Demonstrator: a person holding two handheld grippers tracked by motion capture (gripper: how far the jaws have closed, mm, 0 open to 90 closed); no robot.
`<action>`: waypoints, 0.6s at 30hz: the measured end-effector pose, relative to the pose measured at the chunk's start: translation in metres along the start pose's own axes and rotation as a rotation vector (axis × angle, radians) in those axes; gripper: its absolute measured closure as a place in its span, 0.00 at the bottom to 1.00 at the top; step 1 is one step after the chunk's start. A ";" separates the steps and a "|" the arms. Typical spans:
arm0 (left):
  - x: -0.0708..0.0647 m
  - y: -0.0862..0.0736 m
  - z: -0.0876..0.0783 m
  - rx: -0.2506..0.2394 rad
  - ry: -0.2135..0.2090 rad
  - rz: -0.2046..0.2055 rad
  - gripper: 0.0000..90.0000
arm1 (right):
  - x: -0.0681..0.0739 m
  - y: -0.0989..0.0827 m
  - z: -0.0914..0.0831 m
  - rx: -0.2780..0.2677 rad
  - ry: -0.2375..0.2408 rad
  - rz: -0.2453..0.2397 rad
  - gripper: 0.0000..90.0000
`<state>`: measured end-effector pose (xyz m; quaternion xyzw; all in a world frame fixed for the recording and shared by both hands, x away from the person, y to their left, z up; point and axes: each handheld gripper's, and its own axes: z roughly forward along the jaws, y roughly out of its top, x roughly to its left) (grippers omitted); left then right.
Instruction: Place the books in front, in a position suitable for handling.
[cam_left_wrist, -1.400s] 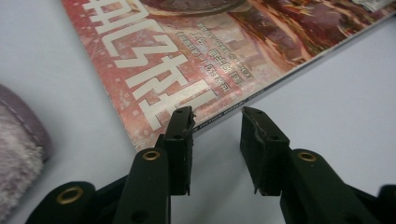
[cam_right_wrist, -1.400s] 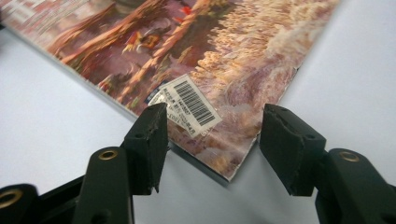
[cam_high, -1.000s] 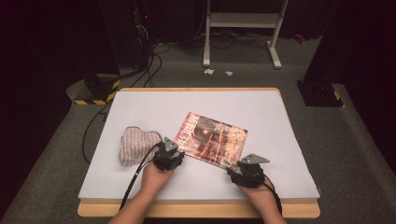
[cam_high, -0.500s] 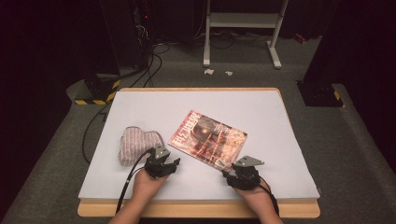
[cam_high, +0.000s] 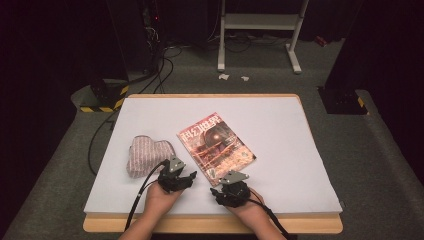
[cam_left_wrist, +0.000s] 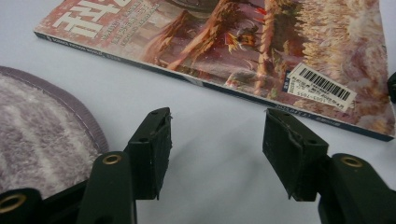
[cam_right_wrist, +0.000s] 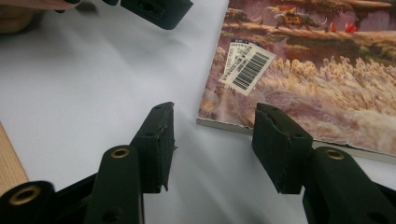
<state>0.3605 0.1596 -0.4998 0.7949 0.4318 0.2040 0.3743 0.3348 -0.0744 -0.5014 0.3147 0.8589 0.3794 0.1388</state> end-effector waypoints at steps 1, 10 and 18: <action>0.000 0.000 0.000 0.000 -0.002 0.000 0.46 | -0.003 0.000 -0.003 -0.010 -0.012 0.009 0.50; -0.002 0.000 0.002 0.011 -0.011 0.008 0.43 | -0.070 -0.004 -0.023 -0.065 -0.232 0.108 0.46; -0.002 0.000 0.002 0.013 -0.021 0.006 0.42 | -0.125 0.001 -0.008 -0.038 -0.256 0.239 0.41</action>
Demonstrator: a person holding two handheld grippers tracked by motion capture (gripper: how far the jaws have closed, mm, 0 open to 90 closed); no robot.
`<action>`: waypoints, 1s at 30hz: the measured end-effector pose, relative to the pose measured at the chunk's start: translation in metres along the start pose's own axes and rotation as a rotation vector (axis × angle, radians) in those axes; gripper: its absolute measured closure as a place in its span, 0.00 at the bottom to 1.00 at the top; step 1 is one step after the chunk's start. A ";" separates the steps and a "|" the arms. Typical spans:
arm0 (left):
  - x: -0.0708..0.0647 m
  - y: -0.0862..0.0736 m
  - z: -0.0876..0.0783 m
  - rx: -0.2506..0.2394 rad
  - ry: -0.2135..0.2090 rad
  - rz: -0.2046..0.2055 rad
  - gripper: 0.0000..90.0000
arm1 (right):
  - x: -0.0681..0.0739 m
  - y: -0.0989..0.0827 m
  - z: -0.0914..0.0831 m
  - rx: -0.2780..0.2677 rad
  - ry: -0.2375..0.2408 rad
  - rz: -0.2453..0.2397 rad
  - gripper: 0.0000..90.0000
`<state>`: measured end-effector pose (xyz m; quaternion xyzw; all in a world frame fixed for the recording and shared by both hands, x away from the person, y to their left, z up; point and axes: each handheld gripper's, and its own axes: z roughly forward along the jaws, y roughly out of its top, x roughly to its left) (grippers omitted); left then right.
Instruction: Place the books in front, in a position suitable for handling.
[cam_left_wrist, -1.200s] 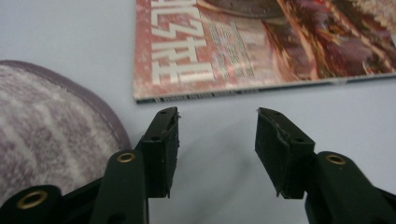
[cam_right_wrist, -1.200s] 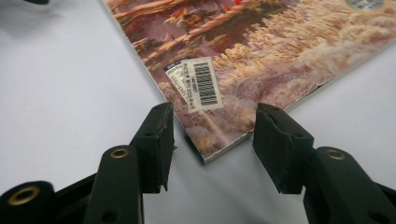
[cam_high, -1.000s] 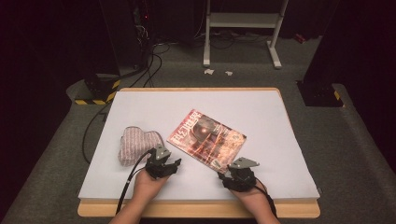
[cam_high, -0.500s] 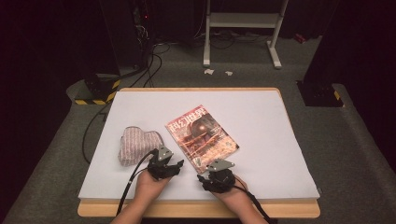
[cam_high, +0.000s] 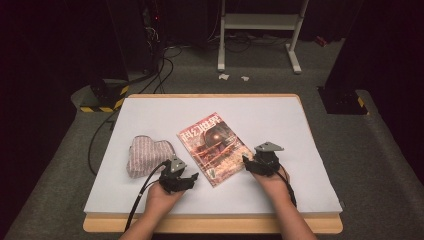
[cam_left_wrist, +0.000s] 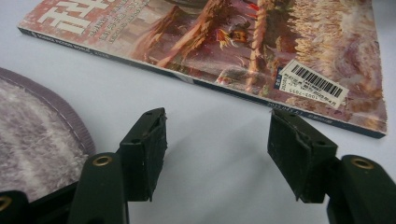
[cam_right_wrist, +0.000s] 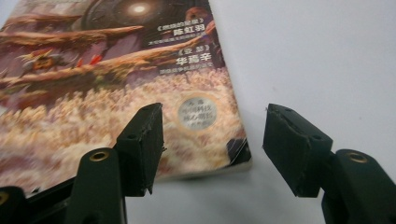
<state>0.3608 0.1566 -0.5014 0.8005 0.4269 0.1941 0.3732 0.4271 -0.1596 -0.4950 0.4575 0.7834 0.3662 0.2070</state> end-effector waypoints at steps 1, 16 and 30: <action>0.000 0.000 0.000 0.000 -0.008 -0.006 0.41 | -0.002 0.002 0.004 0.015 0.008 0.006 0.41; 0.003 -0.001 -0.002 -0.010 -0.010 -0.015 0.41 | 0.018 -0.010 -0.003 0.029 0.074 -0.004 0.50; 0.004 -0.001 -0.002 0.010 -0.046 -0.051 0.40 | 0.056 -0.027 -0.023 0.025 0.127 -0.074 0.53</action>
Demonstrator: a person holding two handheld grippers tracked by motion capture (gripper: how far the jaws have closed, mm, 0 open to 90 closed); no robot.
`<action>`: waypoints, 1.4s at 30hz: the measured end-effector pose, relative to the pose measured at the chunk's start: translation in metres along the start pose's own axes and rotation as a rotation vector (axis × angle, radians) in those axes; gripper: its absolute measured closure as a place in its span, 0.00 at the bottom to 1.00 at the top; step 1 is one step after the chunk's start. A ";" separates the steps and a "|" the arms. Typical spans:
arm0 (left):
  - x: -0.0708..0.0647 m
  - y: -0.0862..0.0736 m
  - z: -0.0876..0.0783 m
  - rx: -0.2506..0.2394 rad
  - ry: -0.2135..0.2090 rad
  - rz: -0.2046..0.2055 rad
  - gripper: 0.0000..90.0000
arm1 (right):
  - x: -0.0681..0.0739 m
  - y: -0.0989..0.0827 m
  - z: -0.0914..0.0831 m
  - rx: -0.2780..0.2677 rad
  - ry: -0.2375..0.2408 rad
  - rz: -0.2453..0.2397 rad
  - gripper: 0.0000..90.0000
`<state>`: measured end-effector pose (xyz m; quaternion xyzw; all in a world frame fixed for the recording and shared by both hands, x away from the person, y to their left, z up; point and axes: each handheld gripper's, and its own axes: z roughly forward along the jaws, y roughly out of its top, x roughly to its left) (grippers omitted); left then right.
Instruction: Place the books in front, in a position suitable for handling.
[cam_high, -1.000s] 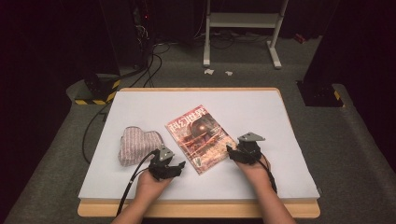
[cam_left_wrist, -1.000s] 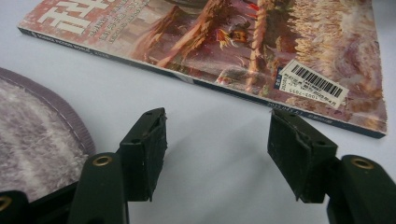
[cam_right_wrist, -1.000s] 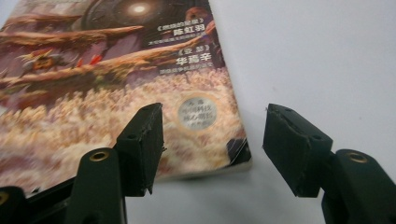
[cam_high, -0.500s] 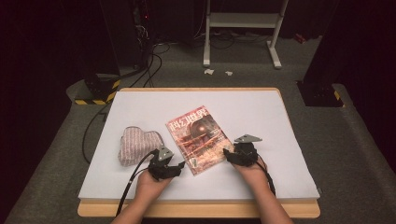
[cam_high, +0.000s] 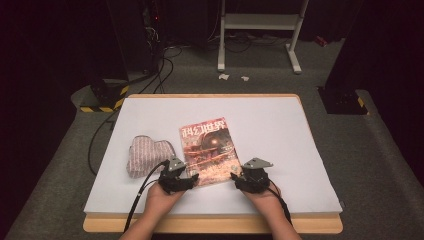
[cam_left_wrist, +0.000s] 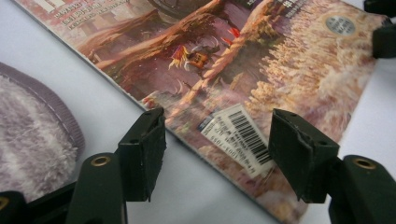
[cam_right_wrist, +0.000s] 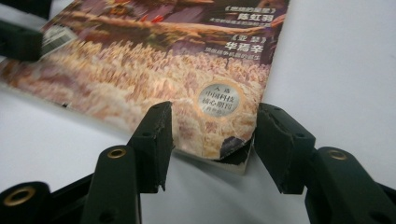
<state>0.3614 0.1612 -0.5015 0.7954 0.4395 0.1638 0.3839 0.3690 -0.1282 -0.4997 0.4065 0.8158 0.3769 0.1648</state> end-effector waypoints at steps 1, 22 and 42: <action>0.000 0.000 0.000 0.001 -0.001 -0.003 0.40 | 0.000 0.000 -0.001 -0.004 0.003 0.001 0.54; 0.002 -0.001 0.000 0.018 -0.014 -0.022 0.36 | 0.007 0.003 0.006 0.000 0.000 0.044 0.54; 0.001 -0.001 0.000 0.016 -0.014 -0.005 0.36 | 0.023 -0.011 -0.010 0.004 0.010 -0.004 0.55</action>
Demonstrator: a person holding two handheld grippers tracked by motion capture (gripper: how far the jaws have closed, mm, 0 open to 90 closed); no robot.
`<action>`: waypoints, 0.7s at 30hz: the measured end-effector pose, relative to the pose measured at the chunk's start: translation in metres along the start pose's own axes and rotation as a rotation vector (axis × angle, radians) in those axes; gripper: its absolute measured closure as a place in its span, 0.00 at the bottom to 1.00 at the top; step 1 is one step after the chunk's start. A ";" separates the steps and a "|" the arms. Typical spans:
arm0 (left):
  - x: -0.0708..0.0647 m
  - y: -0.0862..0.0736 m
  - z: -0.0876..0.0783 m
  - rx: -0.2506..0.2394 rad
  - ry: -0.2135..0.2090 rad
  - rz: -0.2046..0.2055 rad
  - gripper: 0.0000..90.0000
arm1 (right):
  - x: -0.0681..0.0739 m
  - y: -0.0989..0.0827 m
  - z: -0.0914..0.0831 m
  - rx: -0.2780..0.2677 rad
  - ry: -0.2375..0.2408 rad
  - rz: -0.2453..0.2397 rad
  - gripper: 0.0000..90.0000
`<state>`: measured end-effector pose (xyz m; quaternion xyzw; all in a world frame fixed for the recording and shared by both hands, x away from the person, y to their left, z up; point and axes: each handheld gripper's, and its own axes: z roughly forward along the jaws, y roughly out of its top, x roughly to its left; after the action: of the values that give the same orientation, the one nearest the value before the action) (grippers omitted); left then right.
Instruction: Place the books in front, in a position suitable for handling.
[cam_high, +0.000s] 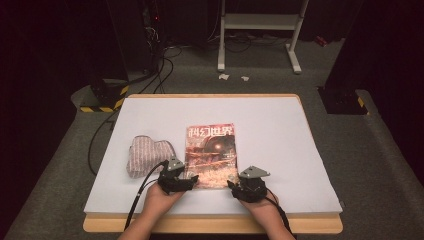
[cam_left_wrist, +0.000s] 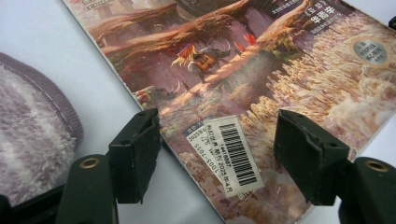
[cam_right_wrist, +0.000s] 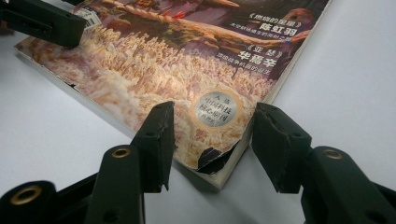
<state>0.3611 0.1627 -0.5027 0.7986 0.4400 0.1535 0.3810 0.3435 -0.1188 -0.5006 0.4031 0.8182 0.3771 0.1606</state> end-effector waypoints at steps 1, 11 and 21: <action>0.000 0.000 0.000 0.000 0.000 0.001 0.36 | 0.000 0.000 0.000 0.001 0.001 -0.002 0.55; -0.004 0.000 -0.001 -0.003 0.018 0.010 0.37 | -0.001 -0.001 0.000 -0.005 0.005 -0.001 0.54; -0.003 0.001 -0.002 0.007 0.012 0.024 0.38 | -0.004 -0.001 0.000 -0.001 0.020 0.011 0.54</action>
<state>0.3589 0.1607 -0.5006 0.8043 0.4330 0.1615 0.3735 0.3451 -0.1222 -0.5013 0.4035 0.8174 0.3826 0.1505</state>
